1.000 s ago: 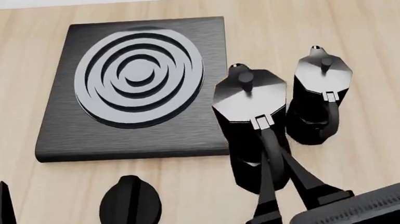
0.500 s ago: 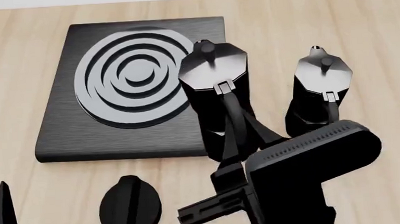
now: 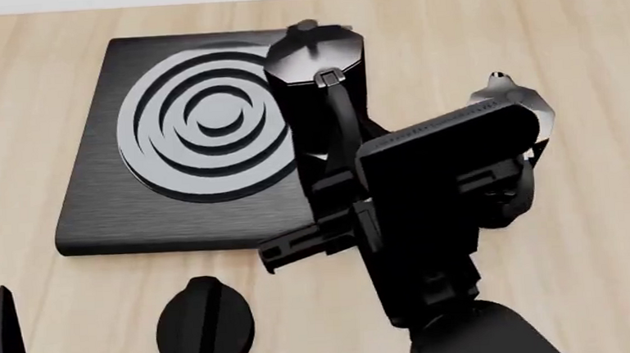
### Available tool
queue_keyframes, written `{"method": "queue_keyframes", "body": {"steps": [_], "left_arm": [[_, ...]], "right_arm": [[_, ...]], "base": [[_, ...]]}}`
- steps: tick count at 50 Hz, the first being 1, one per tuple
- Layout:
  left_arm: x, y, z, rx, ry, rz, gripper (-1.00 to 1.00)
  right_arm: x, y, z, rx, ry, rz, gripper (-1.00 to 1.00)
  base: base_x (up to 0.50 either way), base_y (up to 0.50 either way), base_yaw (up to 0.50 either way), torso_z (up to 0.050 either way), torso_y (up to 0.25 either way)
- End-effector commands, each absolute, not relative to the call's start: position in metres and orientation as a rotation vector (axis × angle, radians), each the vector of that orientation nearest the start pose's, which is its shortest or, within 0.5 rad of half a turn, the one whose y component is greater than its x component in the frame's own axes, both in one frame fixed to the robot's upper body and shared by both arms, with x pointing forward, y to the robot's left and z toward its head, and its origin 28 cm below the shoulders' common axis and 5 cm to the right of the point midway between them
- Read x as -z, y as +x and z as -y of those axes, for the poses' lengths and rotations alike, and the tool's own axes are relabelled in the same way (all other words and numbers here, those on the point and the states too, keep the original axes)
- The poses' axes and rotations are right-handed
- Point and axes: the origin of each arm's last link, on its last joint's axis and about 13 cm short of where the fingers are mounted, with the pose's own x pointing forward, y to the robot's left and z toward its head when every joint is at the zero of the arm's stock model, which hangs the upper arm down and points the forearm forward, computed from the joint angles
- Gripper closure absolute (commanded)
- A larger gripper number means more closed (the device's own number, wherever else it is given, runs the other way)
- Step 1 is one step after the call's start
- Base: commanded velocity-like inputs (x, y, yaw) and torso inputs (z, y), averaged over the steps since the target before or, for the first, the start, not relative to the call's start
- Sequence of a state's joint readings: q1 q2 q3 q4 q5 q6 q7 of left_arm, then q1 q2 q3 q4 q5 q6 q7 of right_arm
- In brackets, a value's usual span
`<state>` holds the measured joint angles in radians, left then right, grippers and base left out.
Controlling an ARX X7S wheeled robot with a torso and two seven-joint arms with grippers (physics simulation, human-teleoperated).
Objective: Put the right moka pot on the stove.
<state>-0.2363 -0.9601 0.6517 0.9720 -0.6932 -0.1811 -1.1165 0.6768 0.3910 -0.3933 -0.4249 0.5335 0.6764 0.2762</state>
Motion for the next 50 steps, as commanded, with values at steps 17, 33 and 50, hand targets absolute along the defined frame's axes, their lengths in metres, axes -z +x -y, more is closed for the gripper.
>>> {"method": "queue_keyframes", "body": {"steps": [17, 33, 50], "left_arm": [[-0.172, 0.135, -0.212, -0.027, -0.001, 0.270, -1.00], [-0.172, 0.135, -0.212, -0.028, 0.001, 0.270, -1.00], [-0.172, 0.135, -0.212, -0.027, 0.001, 0.272, -1.00]], "right_arm": [[-0.221, 0.325, 0.064, -0.309, -0.126, 0.252, 1.00], [-0.222, 0.357, 0.049, -0.332, -0.096, 0.238, 1.00], [-0.222, 0.378, 0.034, -0.363, -0.088, 0.246, 1.00]], "base": [[0.00, 0.00, 0.00, 0.001, 0.001], [0.00, 0.00, 0.00, 0.000, 0.001], [0.00, 0.00, 0.00, 0.001, 0.001]]}}
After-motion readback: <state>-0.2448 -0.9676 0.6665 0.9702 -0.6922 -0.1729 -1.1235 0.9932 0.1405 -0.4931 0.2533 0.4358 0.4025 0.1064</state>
